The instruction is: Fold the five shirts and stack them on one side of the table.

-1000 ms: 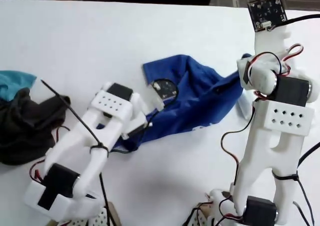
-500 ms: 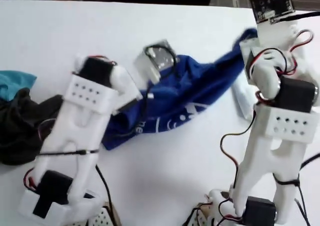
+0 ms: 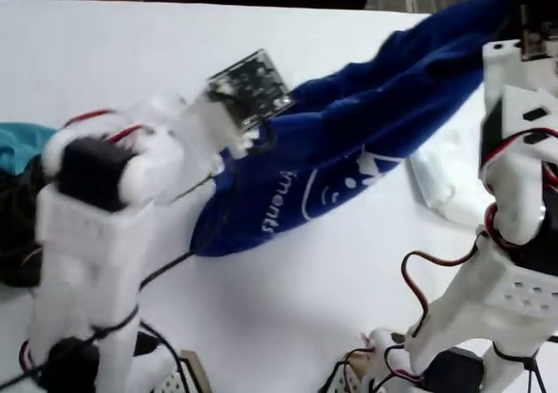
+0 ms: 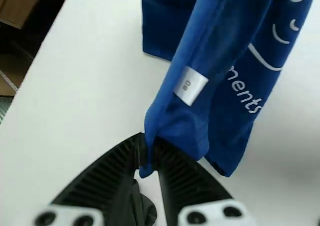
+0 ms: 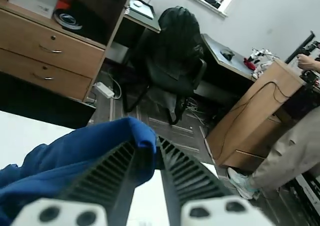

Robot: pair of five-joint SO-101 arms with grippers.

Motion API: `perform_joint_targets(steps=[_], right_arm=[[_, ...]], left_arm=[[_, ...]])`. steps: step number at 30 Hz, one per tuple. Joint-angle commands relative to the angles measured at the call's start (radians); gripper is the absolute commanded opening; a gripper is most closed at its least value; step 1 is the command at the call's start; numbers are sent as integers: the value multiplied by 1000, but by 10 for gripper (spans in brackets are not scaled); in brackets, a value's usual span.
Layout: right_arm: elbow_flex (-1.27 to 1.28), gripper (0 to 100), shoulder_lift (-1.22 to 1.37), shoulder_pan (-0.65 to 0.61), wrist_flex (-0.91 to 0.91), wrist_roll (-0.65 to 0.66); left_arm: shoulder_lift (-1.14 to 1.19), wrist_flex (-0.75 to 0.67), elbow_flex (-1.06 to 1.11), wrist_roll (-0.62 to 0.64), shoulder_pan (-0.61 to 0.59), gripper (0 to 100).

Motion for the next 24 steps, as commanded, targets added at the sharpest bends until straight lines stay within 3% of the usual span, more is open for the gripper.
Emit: perform_joint_targets(steps=[1, 9, 19, 24], right_arm=[[-37, 20, -38, 24, 41, 11], [-44, 20, -113, 21, 88, 6], [-38, 20, -302, 27, -19, 15], [-37, 20, -334, 27, -119, 112]], left_arm=[[-86, 14, -35, -9, -54, 24], [-216, 9, -41, -101, -124, 24], [-404, -6, -41, -155, -129, 24], [-430, 3, -30, -157, -206, 24]])
